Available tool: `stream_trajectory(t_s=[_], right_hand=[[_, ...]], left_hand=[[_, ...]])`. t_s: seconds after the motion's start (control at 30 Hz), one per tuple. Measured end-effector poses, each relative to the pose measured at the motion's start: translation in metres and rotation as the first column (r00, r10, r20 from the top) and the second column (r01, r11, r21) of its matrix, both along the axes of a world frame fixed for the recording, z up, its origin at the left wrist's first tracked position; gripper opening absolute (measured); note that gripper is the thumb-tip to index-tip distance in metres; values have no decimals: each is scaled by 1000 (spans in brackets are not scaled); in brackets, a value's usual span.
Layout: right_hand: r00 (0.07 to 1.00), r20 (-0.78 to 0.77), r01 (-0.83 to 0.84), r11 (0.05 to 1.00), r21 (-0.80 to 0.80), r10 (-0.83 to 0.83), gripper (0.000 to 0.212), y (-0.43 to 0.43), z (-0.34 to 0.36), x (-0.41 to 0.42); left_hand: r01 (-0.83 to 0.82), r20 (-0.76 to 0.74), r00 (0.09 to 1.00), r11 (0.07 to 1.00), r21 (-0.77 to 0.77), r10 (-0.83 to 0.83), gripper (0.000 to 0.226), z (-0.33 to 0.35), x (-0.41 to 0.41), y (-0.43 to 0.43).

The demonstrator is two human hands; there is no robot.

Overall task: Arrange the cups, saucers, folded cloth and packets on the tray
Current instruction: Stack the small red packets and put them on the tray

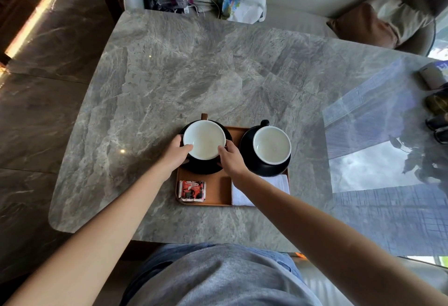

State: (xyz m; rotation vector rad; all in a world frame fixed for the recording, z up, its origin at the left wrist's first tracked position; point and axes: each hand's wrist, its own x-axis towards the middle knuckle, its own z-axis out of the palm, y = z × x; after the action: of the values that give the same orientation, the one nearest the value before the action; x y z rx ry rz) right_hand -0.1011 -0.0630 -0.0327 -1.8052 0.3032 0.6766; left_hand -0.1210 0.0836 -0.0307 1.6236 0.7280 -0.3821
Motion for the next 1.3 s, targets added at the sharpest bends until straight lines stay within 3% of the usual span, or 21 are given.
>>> stream_trajectory(t_s=[0.17, 0.23, 0.3, 0.4, 0.53, 0.73, 0.87, 1.03, 1.3], right_hand=[[998, 44, -54, 998, -15, 55, 36, -1, 6, 0], [968, 229, -92, 994, -60, 104, 38, -7, 18, 3], [889, 442, -85, 993, -87, 115, 39, -22, 35, 12], [811, 572, 1, 978, -210, 122, 33, -65, 50, 35], [882, 468, 148, 907, -394, 60, 39, -120, 35, 46], [929, 366, 193, 920, -342, -59, 41, -150, 4, 25], [939, 331, 195, 938, -287, -94, 38, -151, -7, 24], [948, 94, 304, 953, -5, -303, 40, -151, -4, 28], [934, -61, 358, 921, 155, -353, 43, -149, -1, 27]], left_hand=[[13, -1, 1000, 1000, 24, -13, 38, 0, -2, -1], [-81, 176, 984, 960, 269, 34, 43, 2, -5, -3], [-209, 470, 882, 861, 464, -39, 39, 13, -5, -12], [-64, 604, 772, 922, 382, -197, 32, 29, 9, -44], [247, 352, 877, 936, 251, -326, 37, 22, 35, -94], [379, 43, 920, 910, 171, -391, 43, -5, 48, -131], [357, 26, 933, 931, 74, -360, 42, -7, 49, -138], [353, 15, 935, 935, 46, -354, 39, -8, 51, -140], [335, 9, 942, 942, 22, -335, 38, -11, 54, -140]])
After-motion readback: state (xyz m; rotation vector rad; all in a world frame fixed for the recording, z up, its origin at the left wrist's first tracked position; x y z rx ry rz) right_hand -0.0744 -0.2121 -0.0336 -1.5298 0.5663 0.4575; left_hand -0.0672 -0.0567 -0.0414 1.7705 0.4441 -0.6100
